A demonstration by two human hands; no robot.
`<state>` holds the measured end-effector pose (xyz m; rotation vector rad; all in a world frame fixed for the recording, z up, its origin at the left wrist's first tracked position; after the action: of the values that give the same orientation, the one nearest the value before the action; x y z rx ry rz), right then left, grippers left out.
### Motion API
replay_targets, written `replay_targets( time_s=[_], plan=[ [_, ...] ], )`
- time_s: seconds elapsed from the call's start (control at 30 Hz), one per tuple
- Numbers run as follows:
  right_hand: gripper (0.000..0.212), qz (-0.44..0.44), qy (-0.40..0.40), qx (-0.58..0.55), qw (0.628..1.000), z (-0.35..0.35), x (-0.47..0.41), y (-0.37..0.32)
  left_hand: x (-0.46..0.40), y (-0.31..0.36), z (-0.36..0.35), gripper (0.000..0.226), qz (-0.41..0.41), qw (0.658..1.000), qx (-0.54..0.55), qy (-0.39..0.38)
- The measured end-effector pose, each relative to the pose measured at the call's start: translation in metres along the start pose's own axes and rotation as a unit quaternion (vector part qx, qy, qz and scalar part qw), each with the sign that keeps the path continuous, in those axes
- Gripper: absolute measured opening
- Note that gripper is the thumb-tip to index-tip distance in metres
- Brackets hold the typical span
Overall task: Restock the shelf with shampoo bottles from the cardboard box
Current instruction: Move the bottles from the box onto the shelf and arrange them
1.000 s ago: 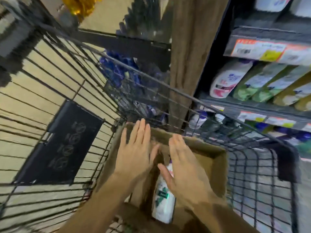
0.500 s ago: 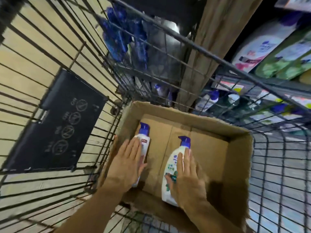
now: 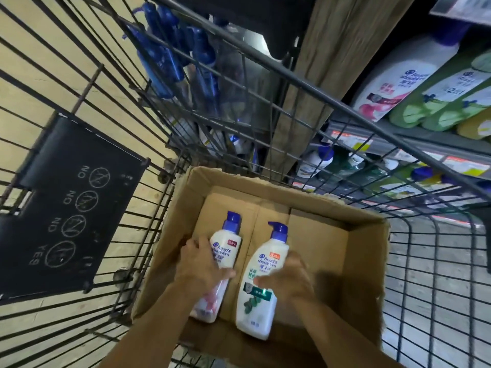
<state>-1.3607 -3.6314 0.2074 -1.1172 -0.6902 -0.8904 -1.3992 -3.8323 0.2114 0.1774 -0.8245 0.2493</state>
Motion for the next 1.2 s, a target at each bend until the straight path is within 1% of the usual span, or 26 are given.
replay_targets(
  time_s=[0.07,0.17,0.33,0.47,0.57,0.63,0.73,0.87,0.93,1.0,1.07,1.1,1.13,1.17,1.2],
  plan=[
    [0.081,0.012,0.005,0.003,1.000,-0.002,0.000,0.002,0.004,0.007,-0.008,0.095,-0.018,0.999,0.031,-0.014],
    [0.077,0.031,0.006,0.003,1.000,-0.003,0.003,0.003,0.011,0.017,-0.014,0.091,-0.042,0.999,-0.003,0.007],
    [0.073,0.072,-0.013,0.013,0.997,0.010,0.006,-0.006,0.024,0.022,-0.010,0.081,-0.015,0.998,0.054,0.024],
    [0.077,0.110,-0.053,-0.006,0.992,0.022,0.014,-0.020,0.039,0.031,0.006,0.066,-0.046,0.993,0.081,0.066],
    [0.075,0.168,-0.044,-0.010,0.985,0.045,0.026,-0.043,0.058,0.043,0.028,0.061,-0.066,0.979,0.147,0.121],
    [0.080,0.208,-0.039,-0.002,0.977,0.064,0.038,-0.063,0.076,0.055,0.046,0.059,-0.072,0.964,0.195,0.165],
    [0.087,0.266,-0.028,-0.013,0.963,0.094,0.062,-0.090,0.107,0.077,0.076,0.064,-0.123,0.932,0.229,0.254],
    [0.092,0.328,-0.013,-0.072,0.942,0.142,0.100,-0.110,0.140,0.108,0.113,0.074,-0.176,0.899,0.264,0.303],
    [0.098,0.366,0.008,-0.097,0.925,0.171,0.120,-0.118,0.158,0.129,0.134,0.081,-0.203,0.885,0.251,0.334],
    [0.099,0.405,0.033,-0.106,0.907,0.203,0.140,-0.130,0.176,0.153,0.160,0.083,-0.245,0.865,0.234,0.371],
    [0.098,0.438,0.051,-0.127,0.889,0.236,0.161,-0.143,0.192,0.184,0.186,0.081,-0.310,0.846,0.221,0.373],
    [0.097,0.446,0.062,-0.140,0.882,0.252,0.171,-0.150,0.198,0.198,0.198,0.083,-0.324,0.842,0.225,0.369],
    [0.094,0.455,0.076,-0.146,0.875,0.269,0.180,-0.157,0.201,0.211,0.208,0.091,-0.331,0.833,0.247,0.368],
    [0.091,0.468,0.088,-0.146,0.867,0.281,0.187,-0.164,0.207,0.219,0.217,0.106,-0.332,0.823,0.276,0.369],
    [0.089,0.484,0.102,-0.149,0.856,0.293,0.193,-0.171,0.214,0.228,0.224,0.115,-0.334,0.821,0.284,0.364]
  ],
)
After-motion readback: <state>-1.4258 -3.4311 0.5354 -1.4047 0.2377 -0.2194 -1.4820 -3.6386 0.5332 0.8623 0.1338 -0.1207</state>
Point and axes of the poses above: each hand's wrist, its own x-axis away from the middle knuckle, its own z-axis out of the back of the hand, y = z × x, the point moved 4 cm from there along -x, towards the middle knuckle, and after that the axes turned 14 degrees about -x, right-handed, at the moved point
